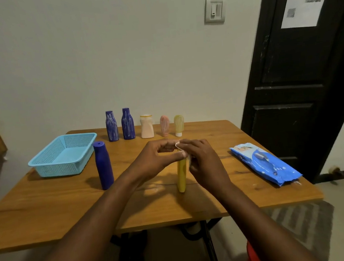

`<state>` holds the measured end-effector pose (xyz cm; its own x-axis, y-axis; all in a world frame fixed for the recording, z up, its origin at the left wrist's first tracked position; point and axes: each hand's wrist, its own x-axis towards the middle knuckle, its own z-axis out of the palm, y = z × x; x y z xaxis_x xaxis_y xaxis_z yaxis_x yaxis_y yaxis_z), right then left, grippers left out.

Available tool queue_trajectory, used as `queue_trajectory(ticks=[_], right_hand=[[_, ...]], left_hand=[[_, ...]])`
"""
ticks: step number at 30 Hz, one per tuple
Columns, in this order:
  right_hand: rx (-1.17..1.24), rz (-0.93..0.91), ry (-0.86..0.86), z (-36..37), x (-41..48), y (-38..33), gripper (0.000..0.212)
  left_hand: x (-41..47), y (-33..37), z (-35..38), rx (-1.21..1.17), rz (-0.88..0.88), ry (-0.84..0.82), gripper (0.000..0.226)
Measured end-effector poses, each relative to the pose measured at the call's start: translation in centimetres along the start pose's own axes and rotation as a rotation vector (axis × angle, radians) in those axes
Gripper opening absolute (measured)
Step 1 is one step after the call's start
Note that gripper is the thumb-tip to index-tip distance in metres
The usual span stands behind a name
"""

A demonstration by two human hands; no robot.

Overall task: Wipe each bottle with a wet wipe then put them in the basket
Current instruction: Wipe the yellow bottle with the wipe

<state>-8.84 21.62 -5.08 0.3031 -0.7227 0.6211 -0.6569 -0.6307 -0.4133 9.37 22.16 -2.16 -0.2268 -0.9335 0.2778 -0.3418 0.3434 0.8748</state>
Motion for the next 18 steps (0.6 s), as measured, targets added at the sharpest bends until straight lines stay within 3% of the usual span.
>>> queue_trajectory(ticks=[6, 14, 18], right_hand=[[0.095, 0.019, 0.025, 0.1, 0.7, 0.1, 0.052], [0.555, 0.231, 0.314, 1.9, -1.9, -0.5, 0.044], [0.604, 0.396, 0.19, 3.7, -4.1, -0.3, 0.031]], left_hand=[[0.4, -0.3, 0.4, -0.021, -0.024, 0.055, 0.039], [1.1, -0.5, 1.2, 0.009, -0.021, 0.072, 0.05], [1.2, -0.4, 1.0, 0.06, -0.029, 0.101, 0.059]])
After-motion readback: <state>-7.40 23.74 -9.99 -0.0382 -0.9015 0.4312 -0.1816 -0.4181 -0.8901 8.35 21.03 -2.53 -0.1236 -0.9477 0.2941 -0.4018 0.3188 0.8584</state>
